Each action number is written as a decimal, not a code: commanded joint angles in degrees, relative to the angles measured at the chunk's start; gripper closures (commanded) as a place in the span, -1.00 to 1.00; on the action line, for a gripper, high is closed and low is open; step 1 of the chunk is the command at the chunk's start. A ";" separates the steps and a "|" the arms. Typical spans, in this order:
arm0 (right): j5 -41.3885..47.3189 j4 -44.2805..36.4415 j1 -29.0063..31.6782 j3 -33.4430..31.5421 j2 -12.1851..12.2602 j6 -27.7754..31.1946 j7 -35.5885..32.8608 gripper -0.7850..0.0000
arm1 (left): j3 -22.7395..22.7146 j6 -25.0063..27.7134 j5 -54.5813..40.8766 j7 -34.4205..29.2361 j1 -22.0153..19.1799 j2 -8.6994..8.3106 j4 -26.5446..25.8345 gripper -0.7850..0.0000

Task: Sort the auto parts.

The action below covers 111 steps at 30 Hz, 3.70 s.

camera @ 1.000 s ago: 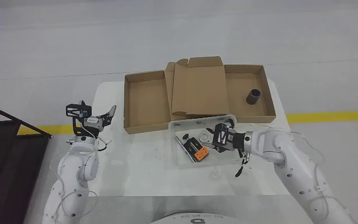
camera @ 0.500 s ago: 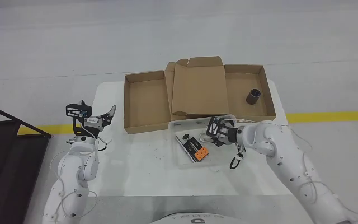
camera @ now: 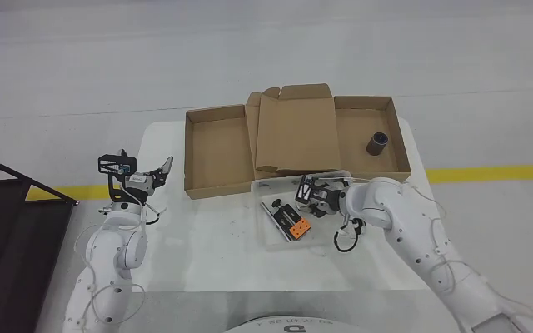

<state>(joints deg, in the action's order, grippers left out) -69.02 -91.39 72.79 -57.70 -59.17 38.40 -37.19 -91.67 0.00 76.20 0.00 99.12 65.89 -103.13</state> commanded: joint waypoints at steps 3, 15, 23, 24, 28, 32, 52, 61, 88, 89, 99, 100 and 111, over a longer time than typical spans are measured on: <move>0.25 1.30 -0.79 0.57 -0.21 -0.57 0.08 0.04 | 0.00 0.00 0.00 0.00 0.00 0.00 0.00 -1.00; -0.39 2.97 -2.22 1.88 -0.60 -2.12 -0.84 0.04 | 0.00 0.00 0.00 0.00 0.00 0.00 0.00 -1.00; -1.04 3.70 -3.17 3.10 -0.96 -3.30 -2.02 0.24 | 0.00 0.00 0.00 0.00 0.00 0.00 0.00 -1.00; -1.19 3.78 -3.30 3.35 -1.03 -3.49 -2.26 0.33 | 0.00 0.00 0.00 0.00 0.00 0.00 0.00 -1.00; -2.02 3.87 -3.90 4.34 -1.29 -3.86 -2.96 0.88 | 0.00 0.00 0.00 0.00 0.00 0.00 0.00 -1.00; -2.44 3.83 -4.17 4.74 -1.43 -4.23 -2.94 1.00 | 0.00 0.00 0.00 0.00 0.00 0.00 0.00 -1.00; 4.83 0.91 1.60 -5.72 1.33 10.63 16.46 1.00 | 0.00 0.00 0.00 0.00 0.00 0.00 0.00 -1.00; 9.31 3.87 3.86 -11.37 2.51 18.52 26.87 1.00 | 0.00 0.00 0.00 0.00 0.00 0.00 0.00 -1.00; 23.94 12.44 3.68 -20.50 3.53 11.81 27.89 1.00 | 0.00 0.00 0.00 0.00 0.00 0.00 0.00 -1.00; 25.66 13.44 3.41 -21.14 3.58 11.69 27.95 1.00 | 0.00 0.00 0.00 0.00 0.00 0.00 0.00 -1.00; 34.47 28.25 -5.54 -20.71 2.43 -3.85 24.91 1.00 | 0.00 0.00 0.00 0.00 0.00 0.00 0.00 -1.00; 34.13 29.06 -6.56 -20.04 2.17 -6.47 24.48 1.00 | 0.00 0.00 0.00 0.00 0.00 0.00 0.00 -1.00; 35.46 35.52 -11.50 -16.05 0.16 -15.24 24.41 1.00 | 0.00 0.00 0.00 0.00 0.00 0.00 0.00 -1.00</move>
<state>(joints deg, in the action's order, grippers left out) -33.78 -56.20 61.49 -73.82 -58.94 23.19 -12.81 -91.67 0.00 76.20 0.00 99.12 65.89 -103.13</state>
